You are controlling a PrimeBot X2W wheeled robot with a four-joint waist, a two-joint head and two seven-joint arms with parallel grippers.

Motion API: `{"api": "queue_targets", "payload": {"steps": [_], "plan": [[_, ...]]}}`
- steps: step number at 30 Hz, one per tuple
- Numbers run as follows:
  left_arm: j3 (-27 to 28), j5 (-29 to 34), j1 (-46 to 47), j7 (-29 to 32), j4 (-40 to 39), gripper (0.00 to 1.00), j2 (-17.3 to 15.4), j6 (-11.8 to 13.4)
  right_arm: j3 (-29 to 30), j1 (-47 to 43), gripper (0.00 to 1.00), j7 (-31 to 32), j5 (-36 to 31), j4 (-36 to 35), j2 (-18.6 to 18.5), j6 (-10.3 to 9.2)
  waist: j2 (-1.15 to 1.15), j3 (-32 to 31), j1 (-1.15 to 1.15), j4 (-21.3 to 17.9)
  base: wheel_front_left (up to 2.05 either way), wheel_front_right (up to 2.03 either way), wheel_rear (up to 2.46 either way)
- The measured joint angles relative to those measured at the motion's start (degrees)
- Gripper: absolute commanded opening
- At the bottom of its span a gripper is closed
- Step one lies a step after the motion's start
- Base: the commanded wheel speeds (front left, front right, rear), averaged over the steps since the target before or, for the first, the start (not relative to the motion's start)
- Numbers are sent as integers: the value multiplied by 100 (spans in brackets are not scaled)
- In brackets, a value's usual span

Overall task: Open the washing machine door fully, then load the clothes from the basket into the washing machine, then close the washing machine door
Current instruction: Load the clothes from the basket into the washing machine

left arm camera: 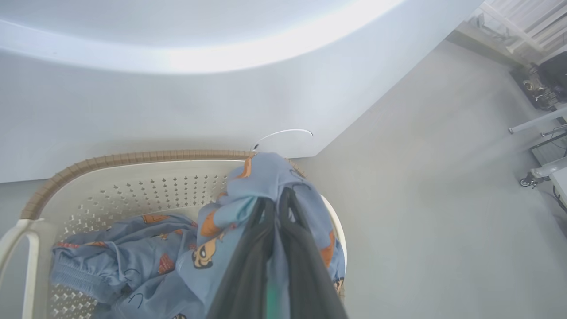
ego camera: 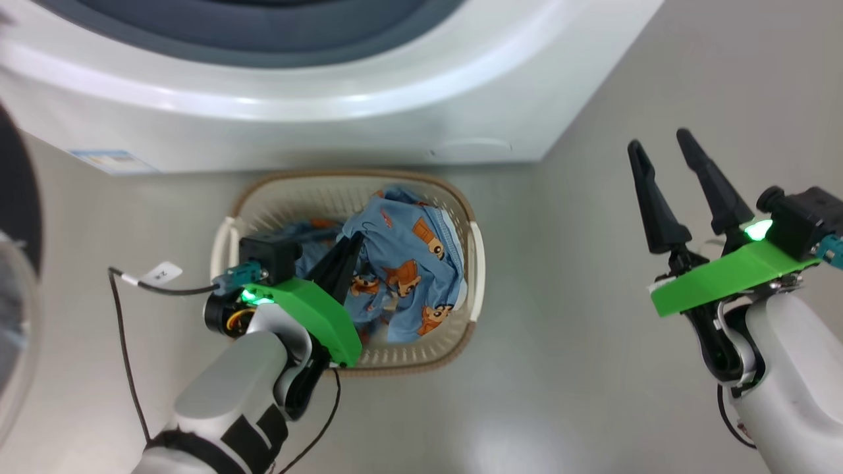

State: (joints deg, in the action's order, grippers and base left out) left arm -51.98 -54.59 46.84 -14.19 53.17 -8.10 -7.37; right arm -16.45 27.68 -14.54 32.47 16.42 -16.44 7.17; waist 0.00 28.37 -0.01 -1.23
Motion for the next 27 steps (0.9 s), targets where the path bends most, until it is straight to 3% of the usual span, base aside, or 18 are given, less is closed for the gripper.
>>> {"api": "queue_targets", "payload": {"steps": [15, 27], "plan": [[1666, 1079, -1433, -2, -1915, 0, -216, 97, -78, -684, 100, 0, 189, 172, -2, 0, 0, -1357, 0, 326, 0, 0, 0], [2251, 1533, -2286, -2, -3053, 0, -298, 458, -57, -1165, 100, 0, 259, 214, 3, 0, 0, -2213, 0, 370, 0, 0, 0]]}}
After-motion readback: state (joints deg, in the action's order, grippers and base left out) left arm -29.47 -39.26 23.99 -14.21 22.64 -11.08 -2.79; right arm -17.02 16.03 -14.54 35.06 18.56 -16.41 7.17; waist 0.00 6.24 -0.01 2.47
